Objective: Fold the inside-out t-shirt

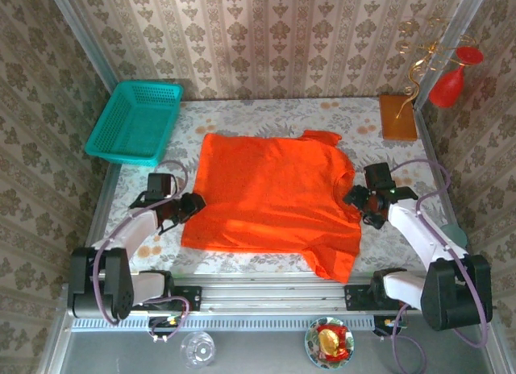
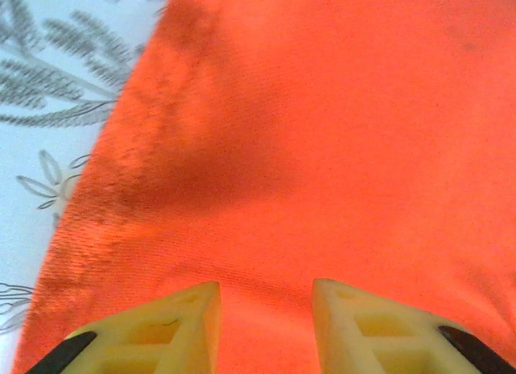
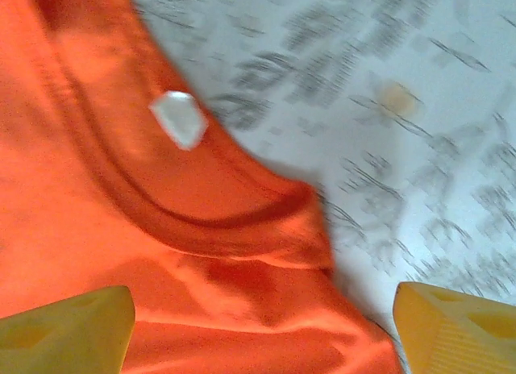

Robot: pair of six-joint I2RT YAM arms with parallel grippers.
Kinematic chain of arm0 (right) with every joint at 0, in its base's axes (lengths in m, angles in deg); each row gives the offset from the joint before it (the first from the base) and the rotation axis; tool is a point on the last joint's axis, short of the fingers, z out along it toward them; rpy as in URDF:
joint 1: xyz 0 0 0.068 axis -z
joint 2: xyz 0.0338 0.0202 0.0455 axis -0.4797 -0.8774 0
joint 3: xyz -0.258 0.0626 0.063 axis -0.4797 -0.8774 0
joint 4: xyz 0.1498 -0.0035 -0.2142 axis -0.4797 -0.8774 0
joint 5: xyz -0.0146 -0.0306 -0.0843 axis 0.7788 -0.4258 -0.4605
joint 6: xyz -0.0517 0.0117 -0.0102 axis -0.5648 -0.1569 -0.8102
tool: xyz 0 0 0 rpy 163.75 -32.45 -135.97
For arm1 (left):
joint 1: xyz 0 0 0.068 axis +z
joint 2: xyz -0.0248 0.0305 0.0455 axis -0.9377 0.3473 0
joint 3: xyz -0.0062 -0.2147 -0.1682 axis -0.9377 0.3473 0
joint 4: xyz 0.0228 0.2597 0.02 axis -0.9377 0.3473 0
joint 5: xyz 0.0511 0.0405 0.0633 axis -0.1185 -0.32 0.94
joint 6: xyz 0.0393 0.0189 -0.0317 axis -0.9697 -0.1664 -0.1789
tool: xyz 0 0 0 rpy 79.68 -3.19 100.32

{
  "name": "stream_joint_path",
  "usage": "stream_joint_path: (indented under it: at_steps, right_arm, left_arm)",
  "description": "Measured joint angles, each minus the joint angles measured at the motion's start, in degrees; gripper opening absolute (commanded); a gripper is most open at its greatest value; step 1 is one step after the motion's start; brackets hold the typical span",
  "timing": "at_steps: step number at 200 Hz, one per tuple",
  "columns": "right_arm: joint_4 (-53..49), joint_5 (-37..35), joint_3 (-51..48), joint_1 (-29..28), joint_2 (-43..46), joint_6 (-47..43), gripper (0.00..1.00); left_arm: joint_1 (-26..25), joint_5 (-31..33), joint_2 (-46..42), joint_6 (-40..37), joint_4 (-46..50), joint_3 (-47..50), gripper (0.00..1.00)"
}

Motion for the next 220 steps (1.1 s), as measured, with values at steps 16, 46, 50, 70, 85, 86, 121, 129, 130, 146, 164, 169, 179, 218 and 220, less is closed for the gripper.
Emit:
stream_joint_path:
  at_steps: [16, 46, 50, 70, 85, 86, 121, 129, 130, 146, 164, 169, 179, 218, 220]
  right_arm:
    - [2.45, 4.26, 1.57, 1.38, -2.93, -4.63, 0.75]
    - [6.27, 12.17, 9.57, 2.43, -15.78, -10.97, 0.69]
    - [6.86, 13.20, 10.36, 2.45, -17.33, -11.52, 0.69]
    - [9.14, 17.62, 13.92, 2.64, -25.11, -13.25, 0.71]
    - [9.88, 18.86, 15.32, 2.82, -29.77, -13.70, 0.72]
    - [9.92, 18.88, 15.41, 2.89, -30.14, -13.70, 0.72]
    - [10.23, 20.28, 19.69, 6.27, -35.10, -13.35, 0.74]
    - [10.45, 20.41, 20.52, 7.21, -36.13, -13.18, 0.74]
    - [10.45, 20.44, 20.61, 7.28, -36.17, -13.18, 0.74]
    - [10.43, 20.28, 22.88, 8.41, -37.48, -13.09, 0.74]
    - [10.01, 19.78, 25.44, 9.27, -39.08, -13.05, 0.73]
    - [9.92, 19.45, 25.86, 9.38, -39.15, -13.05, 0.73]
    - [9.51, 18.95, 26.27, 9.57, -38.82, -13.07, 0.73]
    - [7.93, 17.99, 22.53, 9.55, -27.19, -11.98, 0.74]
    - [7.76, 17.97, 22.12, 9.51, -26.12, -11.89, 0.74]
  left_arm:
    - [-1.86, 0.37, -2.10, -0.46, 1.55, -1.25, 0.35]
    - [-6.01, 0.28, -2.71, -0.24, 2.47, 0.33, 0.34]
    - [-6.49, 0.15, -2.71, -0.15, 2.36, 1.05, 0.34]
    - [-7.39, 0.17, -2.71, 0.50, 2.34, 4.81, 0.35]
    - [-7.26, 0.70, -2.71, 0.92, 2.36, 7.41, 0.35]
    - [-7.23, 0.72, -2.71, 0.92, 2.36, 7.52, 0.36]
    - [-5.55, -0.17, -2.58, 1.22, -0.02, 9.03, 0.36]
    - [-5.42, -0.37, -2.29, 1.29, -0.66, 9.03, 0.36]
    - [-5.40, -0.39, -2.27, 1.31, -0.72, 9.03, 0.36]
    - [-4.98, -0.98, -1.01, 1.36, -2.27, 8.66, 0.36]
    - [-4.35, -0.92, 0.81, 1.36, -2.64, 6.88, 0.35]
    - [-4.17, -0.66, 0.90, 1.36, -2.40, 6.21, 0.34]
    - [-3.96, 0.04, 0.61, 1.33, -1.66, 4.81, 0.34]
    - [-4.46, 7.21, -9.90, 0.79, 7.72, -0.42, 0.35]
    - [-4.46, 7.58, -10.58, 0.70, 8.39, -0.61, 0.35]
